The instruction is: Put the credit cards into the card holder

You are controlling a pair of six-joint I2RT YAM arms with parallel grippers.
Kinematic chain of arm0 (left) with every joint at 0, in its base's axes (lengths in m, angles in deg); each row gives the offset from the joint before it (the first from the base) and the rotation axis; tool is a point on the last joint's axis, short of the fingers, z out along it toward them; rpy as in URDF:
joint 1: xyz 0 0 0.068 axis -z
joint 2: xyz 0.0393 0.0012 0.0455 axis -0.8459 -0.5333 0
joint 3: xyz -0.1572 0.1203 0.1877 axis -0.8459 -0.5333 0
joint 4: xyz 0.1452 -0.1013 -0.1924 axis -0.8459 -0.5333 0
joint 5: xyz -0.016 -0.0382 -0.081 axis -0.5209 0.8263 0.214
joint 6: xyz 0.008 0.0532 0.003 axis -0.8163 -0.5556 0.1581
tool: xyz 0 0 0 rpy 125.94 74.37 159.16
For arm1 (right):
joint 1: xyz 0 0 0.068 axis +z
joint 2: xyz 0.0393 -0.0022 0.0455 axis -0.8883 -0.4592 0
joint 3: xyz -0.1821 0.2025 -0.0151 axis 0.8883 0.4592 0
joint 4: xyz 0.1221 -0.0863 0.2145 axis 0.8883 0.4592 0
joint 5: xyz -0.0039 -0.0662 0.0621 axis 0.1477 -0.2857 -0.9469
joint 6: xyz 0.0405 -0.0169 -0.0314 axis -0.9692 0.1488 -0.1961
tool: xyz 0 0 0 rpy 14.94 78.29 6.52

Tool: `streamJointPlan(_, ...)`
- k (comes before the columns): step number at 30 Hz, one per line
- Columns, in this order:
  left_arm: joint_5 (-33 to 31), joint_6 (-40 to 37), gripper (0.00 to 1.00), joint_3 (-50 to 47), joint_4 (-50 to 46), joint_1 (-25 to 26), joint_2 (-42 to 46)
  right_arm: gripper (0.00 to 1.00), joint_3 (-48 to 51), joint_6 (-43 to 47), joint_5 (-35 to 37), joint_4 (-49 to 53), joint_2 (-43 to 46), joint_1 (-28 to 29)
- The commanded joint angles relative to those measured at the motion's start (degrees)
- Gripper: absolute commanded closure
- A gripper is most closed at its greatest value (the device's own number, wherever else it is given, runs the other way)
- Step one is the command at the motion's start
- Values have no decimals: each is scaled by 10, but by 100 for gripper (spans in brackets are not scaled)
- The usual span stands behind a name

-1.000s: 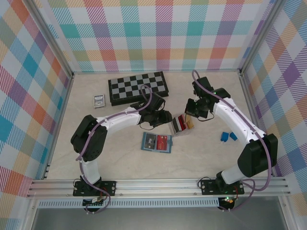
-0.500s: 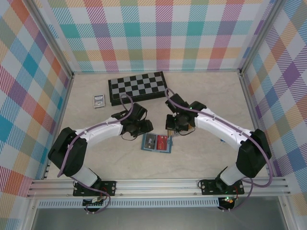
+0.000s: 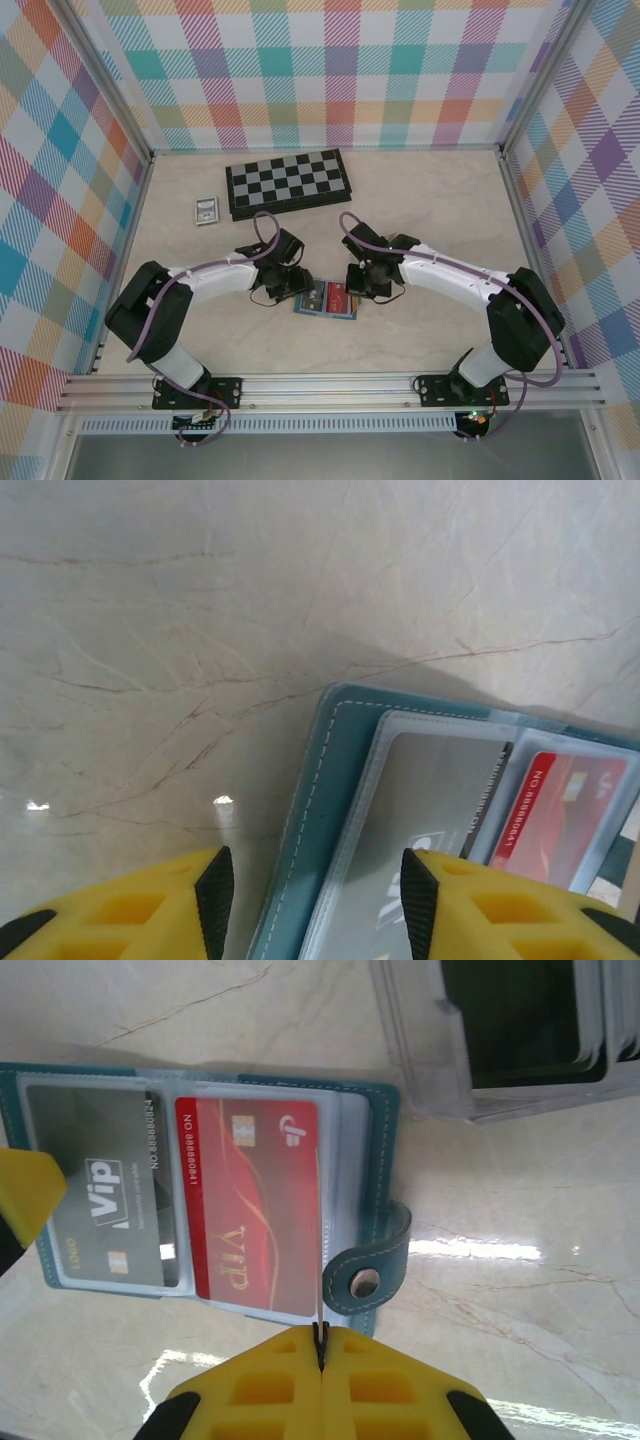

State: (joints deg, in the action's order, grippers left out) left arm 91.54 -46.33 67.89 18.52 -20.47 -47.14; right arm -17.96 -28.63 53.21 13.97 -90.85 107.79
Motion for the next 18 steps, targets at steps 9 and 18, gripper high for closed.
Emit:
streamJointPlan(9, 25, -28, 62, -5, 6, 0, -33, 100, 52, -14, -1, -73, 15, 3)
streamJointPlan(18, 28, -32, 65, -15, 5, 4, -38, 100, 68, -13, 4, -83, 26, -3)
